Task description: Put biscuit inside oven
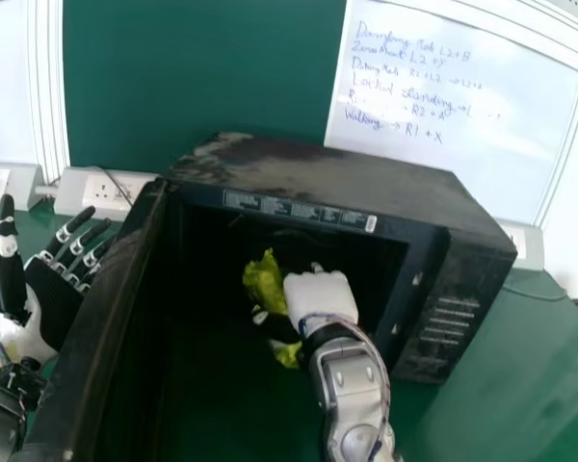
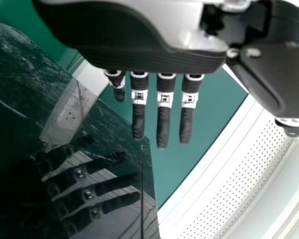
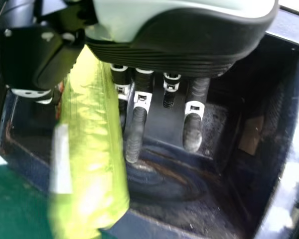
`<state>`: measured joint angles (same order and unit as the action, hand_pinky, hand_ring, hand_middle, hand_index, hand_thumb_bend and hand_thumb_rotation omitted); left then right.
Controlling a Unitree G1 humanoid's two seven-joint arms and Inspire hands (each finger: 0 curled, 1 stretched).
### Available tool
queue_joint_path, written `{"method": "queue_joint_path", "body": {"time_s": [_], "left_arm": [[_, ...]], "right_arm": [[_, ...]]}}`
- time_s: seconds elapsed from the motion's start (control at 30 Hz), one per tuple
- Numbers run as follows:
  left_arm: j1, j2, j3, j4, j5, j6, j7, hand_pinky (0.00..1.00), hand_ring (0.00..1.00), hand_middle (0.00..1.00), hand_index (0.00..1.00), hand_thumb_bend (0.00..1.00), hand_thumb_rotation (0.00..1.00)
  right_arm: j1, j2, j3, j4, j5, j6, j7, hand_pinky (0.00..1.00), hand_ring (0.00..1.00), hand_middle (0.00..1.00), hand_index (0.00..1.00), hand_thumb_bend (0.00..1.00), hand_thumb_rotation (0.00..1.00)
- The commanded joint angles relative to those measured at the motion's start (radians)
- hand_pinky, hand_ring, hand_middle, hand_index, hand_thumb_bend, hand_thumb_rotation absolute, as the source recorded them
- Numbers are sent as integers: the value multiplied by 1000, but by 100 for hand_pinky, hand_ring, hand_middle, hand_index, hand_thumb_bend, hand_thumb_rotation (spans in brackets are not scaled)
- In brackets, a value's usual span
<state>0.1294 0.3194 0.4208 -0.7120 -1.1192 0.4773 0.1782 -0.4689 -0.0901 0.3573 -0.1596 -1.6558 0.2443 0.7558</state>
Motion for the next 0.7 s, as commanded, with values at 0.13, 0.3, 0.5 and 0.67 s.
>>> {"method": "queue_joint_path", "body": {"time_s": [0.13, 0.3, 0.5, 0.67], "left_arm": [[-3, 1, 2, -6, -3, -15, -2, 77, 73, 70, 72, 30, 25], [-4, 4, 3, -2, -3, -14, -6, 77, 73, 70, 71, 30, 25], [-5, 3, 2, -15, -4, -12, 15, 76, 72, 70, 72, 28, 28], [-7, 3, 3, -6, -8, -13, 6, 73, 71, 68, 70, 30, 27]], "right_arm": [[-65, -23, 0, 49, 34, 32, -62, 27, 30, 47, 61, 57, 0], [-87, -31, 4, 87, 62, 54, -105, 30, 30, 47, 49, 53, 0], [-115, -44, 14, 130, 91, 71, -134, 34, 34, 48, 49, 53, 0], [-138, -52, 18, 153, 111, 87, -157, 38, 39, 45, 51, 53, 0]]}}
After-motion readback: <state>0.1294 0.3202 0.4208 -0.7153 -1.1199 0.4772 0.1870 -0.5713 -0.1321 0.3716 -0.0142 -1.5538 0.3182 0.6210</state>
